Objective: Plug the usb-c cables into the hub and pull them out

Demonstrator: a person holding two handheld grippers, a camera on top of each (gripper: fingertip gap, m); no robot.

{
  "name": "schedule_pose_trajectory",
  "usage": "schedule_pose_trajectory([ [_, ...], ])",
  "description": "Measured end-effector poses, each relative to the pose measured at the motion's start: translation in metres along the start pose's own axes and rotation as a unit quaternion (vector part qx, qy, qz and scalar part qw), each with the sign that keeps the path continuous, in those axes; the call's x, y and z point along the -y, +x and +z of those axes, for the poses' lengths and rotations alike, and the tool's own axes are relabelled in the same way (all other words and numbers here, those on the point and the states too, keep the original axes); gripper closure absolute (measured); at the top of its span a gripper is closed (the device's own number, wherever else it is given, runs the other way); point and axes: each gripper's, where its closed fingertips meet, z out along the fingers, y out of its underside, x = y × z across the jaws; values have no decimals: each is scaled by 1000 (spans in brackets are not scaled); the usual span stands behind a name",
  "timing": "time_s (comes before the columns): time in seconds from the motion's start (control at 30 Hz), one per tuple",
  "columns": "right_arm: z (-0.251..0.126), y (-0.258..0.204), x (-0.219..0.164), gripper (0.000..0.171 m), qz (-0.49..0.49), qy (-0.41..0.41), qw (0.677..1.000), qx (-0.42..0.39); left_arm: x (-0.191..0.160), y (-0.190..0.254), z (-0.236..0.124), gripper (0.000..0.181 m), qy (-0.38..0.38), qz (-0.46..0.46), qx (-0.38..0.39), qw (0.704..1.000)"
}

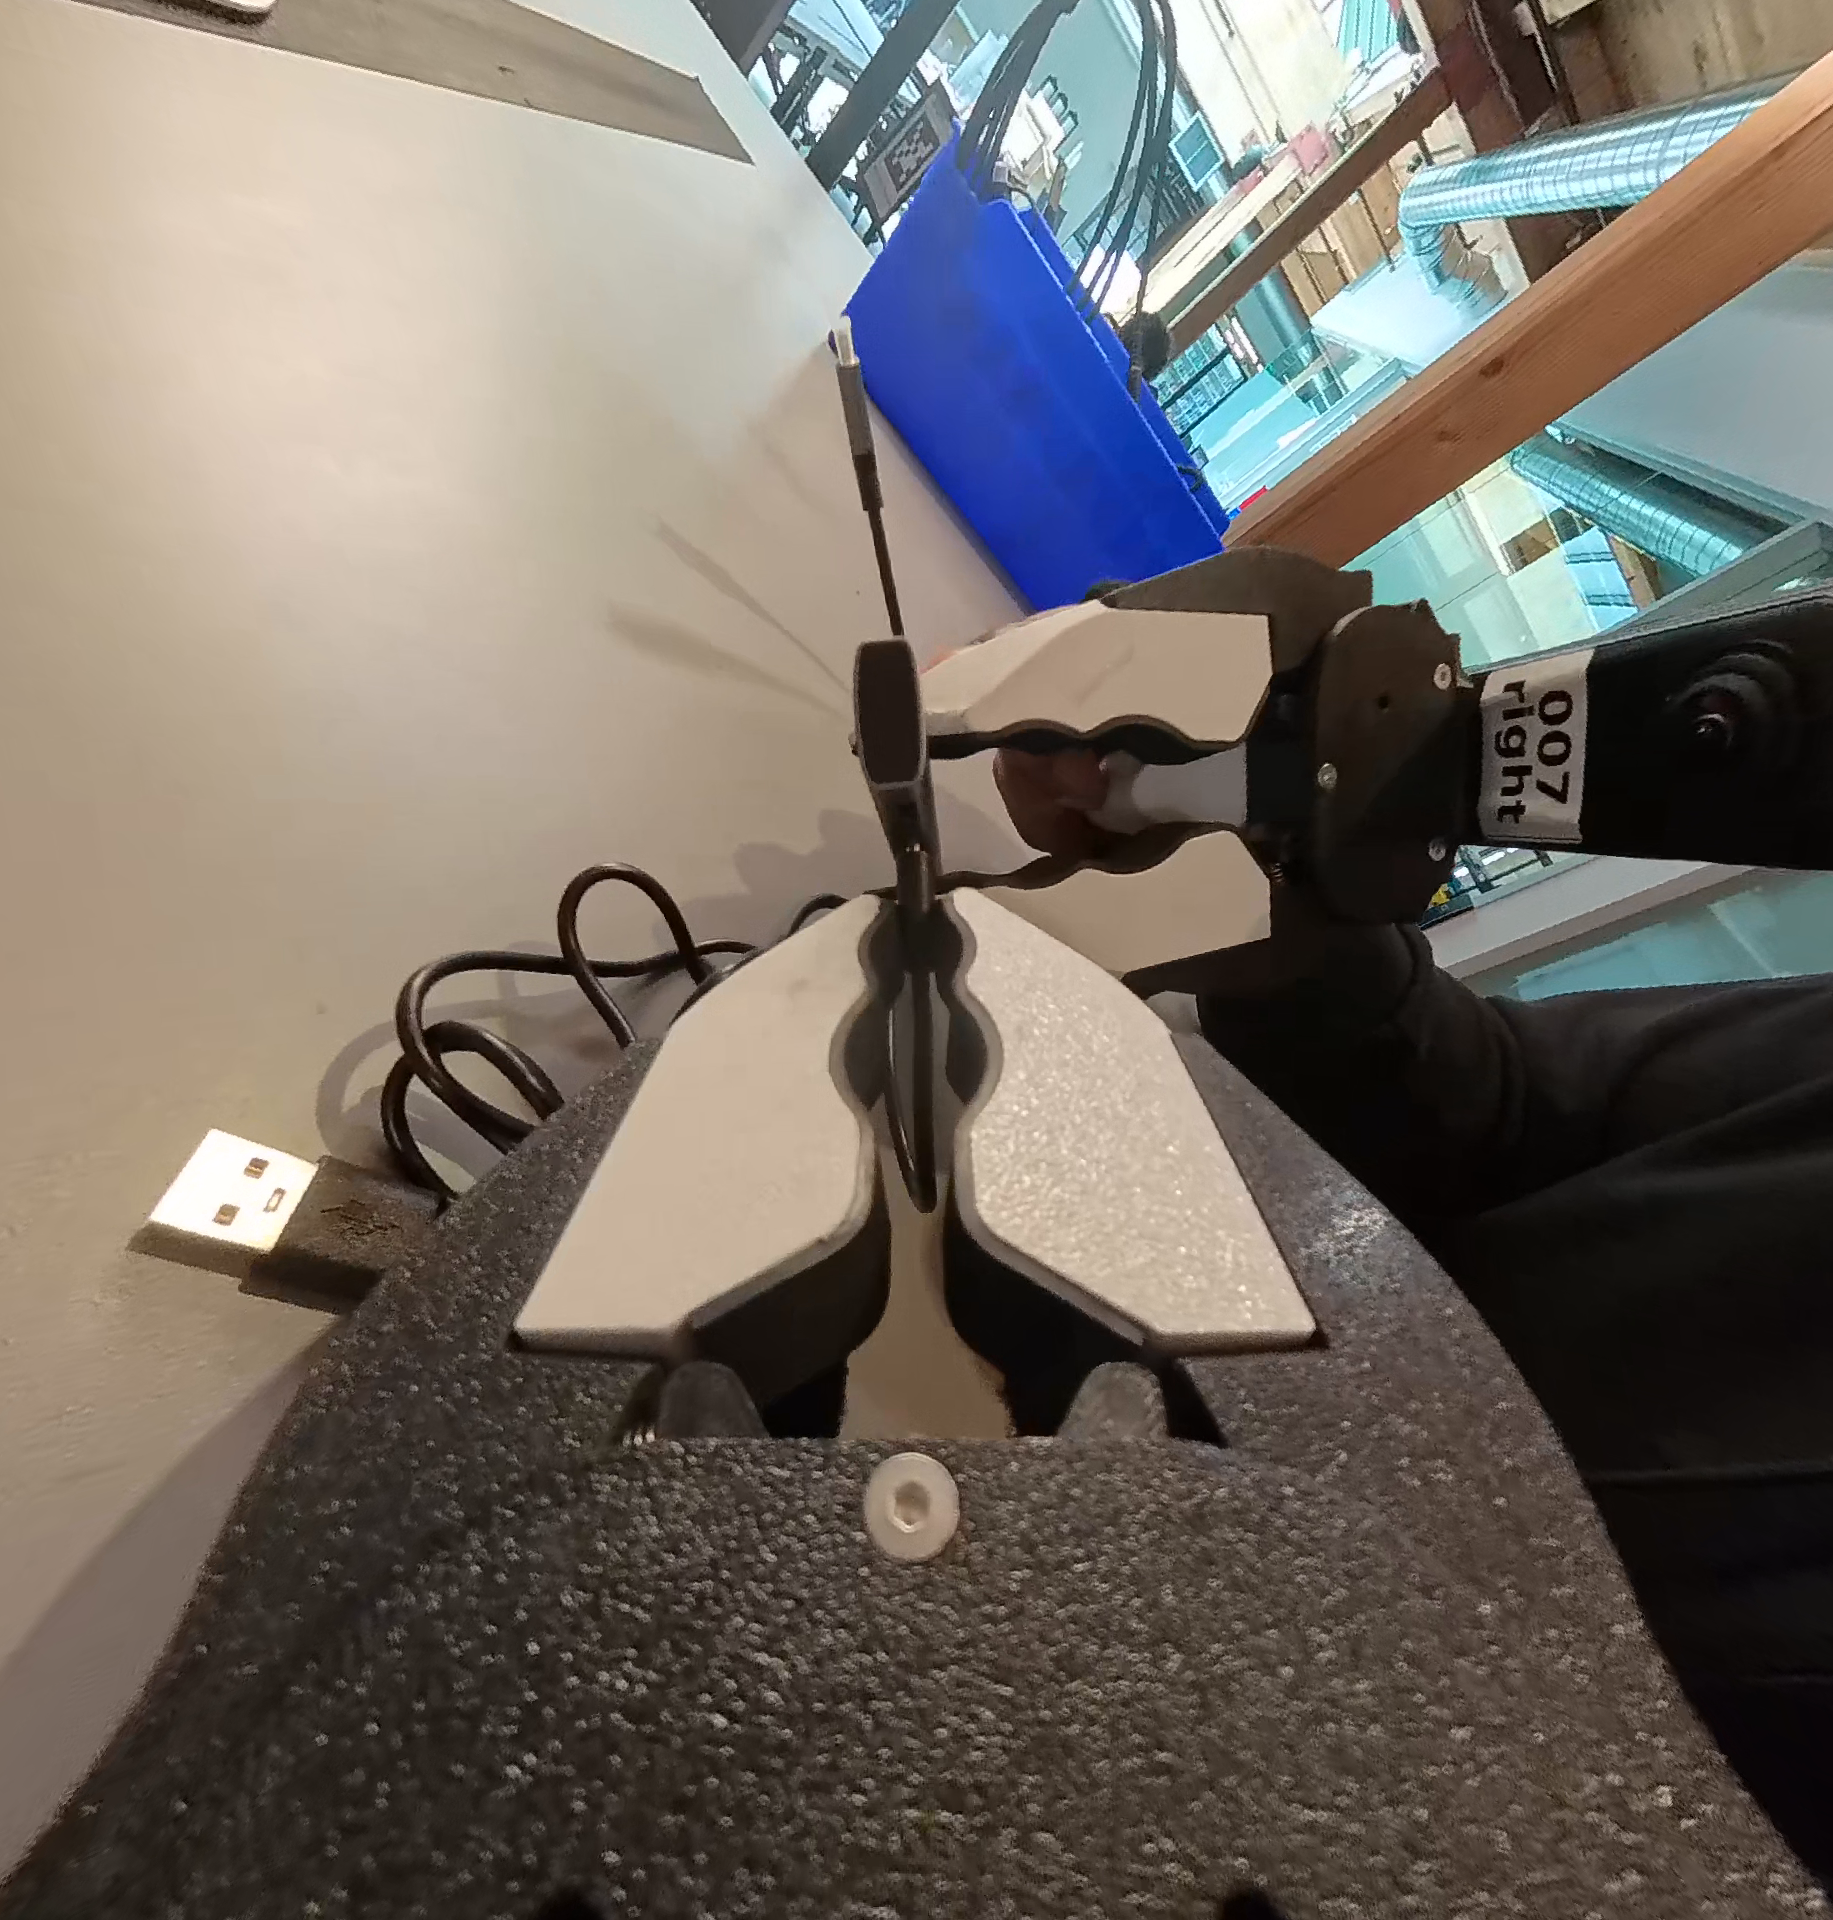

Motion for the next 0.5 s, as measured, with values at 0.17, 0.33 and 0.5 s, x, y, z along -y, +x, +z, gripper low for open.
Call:
schedule_pose_trajectory([
  [0.17, 2, -1, -1, 144, -5, -12, 1000, -7, 1, -2, -1, 176, 1, -6, 2, 1000],
  [0.33, 3, -1, -1, 144, -8, -24, 1000, -16, 1, -3, -1, 176, 3, -9, 4, 1000],
  [0.5, 4, 6, -2, 144, 8, -15, 999, -30, 6, -5, 1, 175, 11, -12, 3, 1000],
])
